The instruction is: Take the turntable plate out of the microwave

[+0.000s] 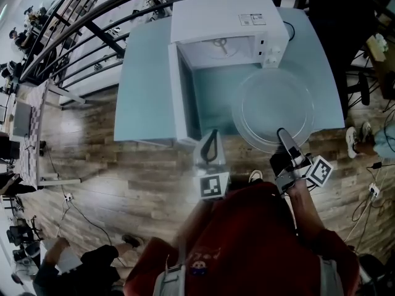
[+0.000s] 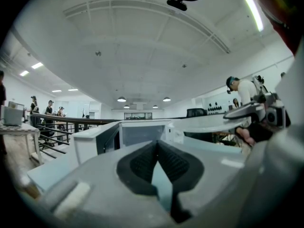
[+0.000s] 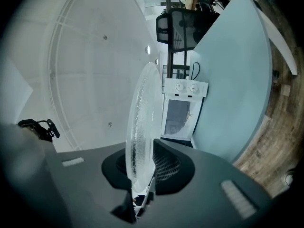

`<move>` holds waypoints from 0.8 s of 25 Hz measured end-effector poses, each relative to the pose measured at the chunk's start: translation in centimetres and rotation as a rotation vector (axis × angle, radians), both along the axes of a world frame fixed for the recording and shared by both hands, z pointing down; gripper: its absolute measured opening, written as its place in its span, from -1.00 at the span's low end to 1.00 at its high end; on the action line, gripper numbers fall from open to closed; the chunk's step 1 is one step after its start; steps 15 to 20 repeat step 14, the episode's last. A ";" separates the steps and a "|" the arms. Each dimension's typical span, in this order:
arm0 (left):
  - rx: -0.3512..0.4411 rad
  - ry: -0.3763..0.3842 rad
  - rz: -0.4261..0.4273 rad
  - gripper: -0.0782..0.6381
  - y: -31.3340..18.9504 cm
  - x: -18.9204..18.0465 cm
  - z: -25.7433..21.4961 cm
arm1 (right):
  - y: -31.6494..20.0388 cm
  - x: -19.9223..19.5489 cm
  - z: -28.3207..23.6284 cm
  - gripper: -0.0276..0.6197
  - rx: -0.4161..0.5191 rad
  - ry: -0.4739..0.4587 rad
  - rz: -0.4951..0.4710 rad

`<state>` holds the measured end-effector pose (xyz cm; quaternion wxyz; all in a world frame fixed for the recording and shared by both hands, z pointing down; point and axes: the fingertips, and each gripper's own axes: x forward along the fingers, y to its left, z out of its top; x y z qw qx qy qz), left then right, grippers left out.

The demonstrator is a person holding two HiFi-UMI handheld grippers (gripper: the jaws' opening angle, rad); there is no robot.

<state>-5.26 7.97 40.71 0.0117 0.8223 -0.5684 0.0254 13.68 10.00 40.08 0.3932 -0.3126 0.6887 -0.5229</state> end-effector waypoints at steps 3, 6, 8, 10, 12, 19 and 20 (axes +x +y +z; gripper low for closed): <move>0.000 0.002 -0.003 -0.79 0.1 0.0 0.0 | 0.1 -0.1 0.0 -0.80 0.005 0.009 -0.005; -0.001 -0.008 -0.002 -0.79 0.0 0.0 0.2 | 0.0 -0.2 0.1 -0.80 0.003 0.011 -0.008; -0.002 -0.006 -0.003 -0.79 0.0 0.1 0.2 | 0.0 -0.2 0.1 -0.80 -0.001 0.010 -0.009; -0.003 -0.003 -0.004 -0.79 0.1 0.2 0.3 | 0.0 -0.2 0.3 -0.80 -0.004 0.010 -0.010; -0.004 -0.010 -0.003 -0.79 0.2 0.2 0.4 | 0.1 -0.2 0.4 -0.80 -0.004 0.009 -0.011; -0.004 -0.017 -0.001 -0.79 0.2 0.3 0.5 | 0.1 -0.2 0.5 -0.80 -0.004 0.009 -0.012; -0.004 -0.017 -0.001 -0.79 0.2 0.3 0.5 | 0.1 -0.2 0.5 -0.80 -0.004 0.009 -0.012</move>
